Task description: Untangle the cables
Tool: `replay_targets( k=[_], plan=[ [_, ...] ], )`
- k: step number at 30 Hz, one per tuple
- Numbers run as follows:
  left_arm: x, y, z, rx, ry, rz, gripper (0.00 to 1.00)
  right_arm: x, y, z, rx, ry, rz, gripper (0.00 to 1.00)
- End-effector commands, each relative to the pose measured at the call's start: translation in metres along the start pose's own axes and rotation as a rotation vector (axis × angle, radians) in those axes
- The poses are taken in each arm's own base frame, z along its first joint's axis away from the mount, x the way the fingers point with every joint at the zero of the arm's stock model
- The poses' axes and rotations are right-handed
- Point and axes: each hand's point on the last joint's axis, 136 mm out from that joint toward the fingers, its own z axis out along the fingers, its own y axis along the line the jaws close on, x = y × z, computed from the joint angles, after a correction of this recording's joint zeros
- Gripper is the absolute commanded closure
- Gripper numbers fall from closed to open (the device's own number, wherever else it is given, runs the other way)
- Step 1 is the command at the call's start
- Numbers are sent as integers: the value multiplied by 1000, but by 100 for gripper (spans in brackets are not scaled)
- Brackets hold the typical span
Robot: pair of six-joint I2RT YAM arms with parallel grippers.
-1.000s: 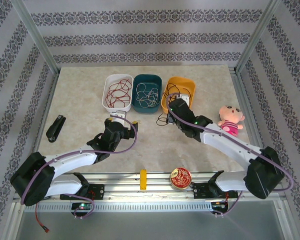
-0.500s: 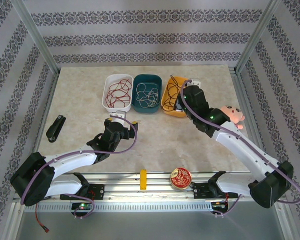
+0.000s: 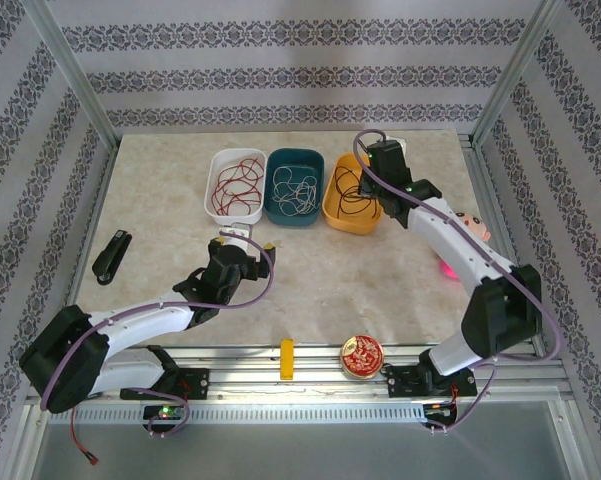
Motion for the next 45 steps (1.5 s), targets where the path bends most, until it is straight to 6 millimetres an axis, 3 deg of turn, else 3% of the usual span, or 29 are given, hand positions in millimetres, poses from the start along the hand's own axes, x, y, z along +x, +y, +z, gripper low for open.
replay_targets(
  k=[1, 10, 15, 32, 45],
  plan=[
    [0, 11, -5, -31, -3, -16, 1, -15, 3, 22, -22, 16, 7, 100],
    [1, 13, -9, -35, -2, -20, 1, 21, 3, 95, -10, 203, -11, 100],
    [1, 14, -9, -39, -2, -20, 1, 39, 3, 122, -18, 288, -2, 100],
    [2, 15, -9, -42, 0, -19, 1, 65, 21, 180, -38, 457, -38, 100],
    [-1, 14, -9, -40, -4, -16, 1, 70, 38, 203, -105, 472, -140, 98]
  ],
)
